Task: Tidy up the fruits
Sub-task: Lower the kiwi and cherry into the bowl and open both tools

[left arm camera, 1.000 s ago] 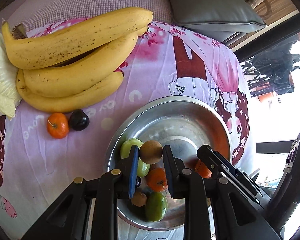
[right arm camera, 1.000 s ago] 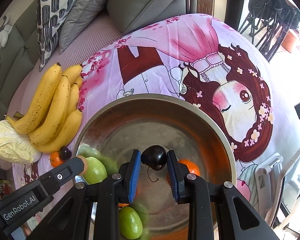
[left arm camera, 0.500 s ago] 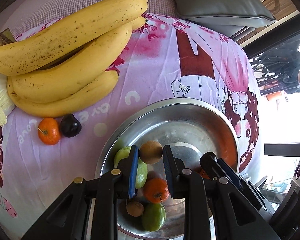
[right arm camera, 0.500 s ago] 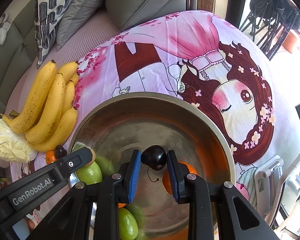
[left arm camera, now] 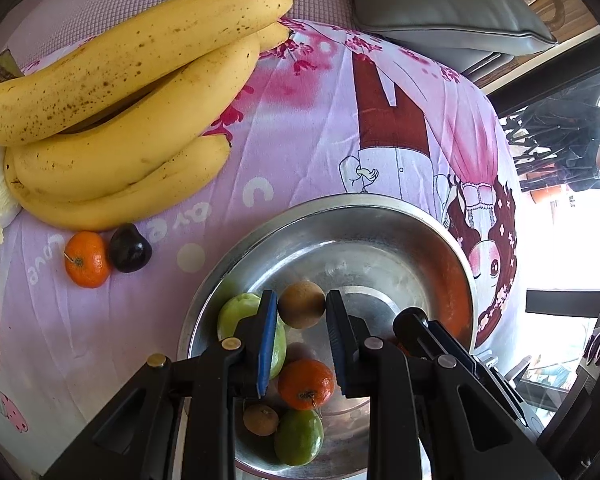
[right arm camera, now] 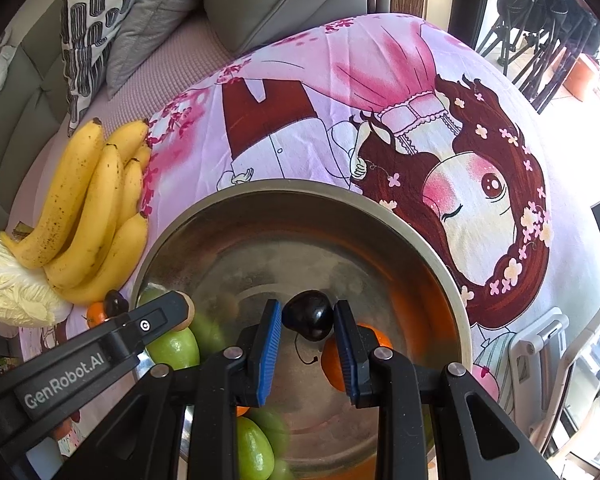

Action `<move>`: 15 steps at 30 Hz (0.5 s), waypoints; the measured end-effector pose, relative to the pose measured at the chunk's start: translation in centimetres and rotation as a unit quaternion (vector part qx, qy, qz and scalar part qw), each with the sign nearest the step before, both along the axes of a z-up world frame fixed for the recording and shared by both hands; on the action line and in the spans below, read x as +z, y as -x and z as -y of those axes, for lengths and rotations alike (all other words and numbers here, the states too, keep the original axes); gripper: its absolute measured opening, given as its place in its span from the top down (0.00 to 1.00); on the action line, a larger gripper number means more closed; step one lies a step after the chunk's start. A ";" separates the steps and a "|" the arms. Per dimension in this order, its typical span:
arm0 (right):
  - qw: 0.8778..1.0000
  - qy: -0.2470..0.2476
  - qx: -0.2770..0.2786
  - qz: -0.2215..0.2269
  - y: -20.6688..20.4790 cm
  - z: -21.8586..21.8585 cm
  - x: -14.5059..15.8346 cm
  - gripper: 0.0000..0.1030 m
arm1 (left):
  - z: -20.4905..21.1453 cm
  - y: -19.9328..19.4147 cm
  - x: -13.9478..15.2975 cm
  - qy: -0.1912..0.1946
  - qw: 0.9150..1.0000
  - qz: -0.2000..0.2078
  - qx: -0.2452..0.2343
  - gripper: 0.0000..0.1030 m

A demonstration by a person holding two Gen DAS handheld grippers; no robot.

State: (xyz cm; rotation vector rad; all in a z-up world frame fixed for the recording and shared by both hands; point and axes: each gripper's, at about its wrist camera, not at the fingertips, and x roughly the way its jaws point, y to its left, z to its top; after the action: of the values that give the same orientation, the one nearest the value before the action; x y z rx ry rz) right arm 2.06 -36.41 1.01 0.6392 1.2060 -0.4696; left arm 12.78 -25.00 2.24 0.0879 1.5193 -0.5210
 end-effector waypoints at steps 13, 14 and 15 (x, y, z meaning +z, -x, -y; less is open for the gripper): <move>1.000 0.004 0.007 0.005 0.1 -0.1 0.6 0.35 | -1.1 -0.4 1.3 0.008 1.000 0.005 0.015 0.43; 1.000 0.006 0.008 0.006 0.1 0.0 0.7 0.33 | -1.3 -0.5 1.4 0.010 1.000 0.003 0.017 0.40; 1.000 0.007 0.009 0.006 0.1 0.0 0.8 0.29 | -1.5 -0.6 1.4 0.011 1.000 0.002 0.020 0.38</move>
State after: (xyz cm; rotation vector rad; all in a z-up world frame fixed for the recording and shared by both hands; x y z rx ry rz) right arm 1.99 -36.40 1.78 0.6176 1.1955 -0.4579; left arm 13.35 -23.49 3.64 0.0418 1.5074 -0.5056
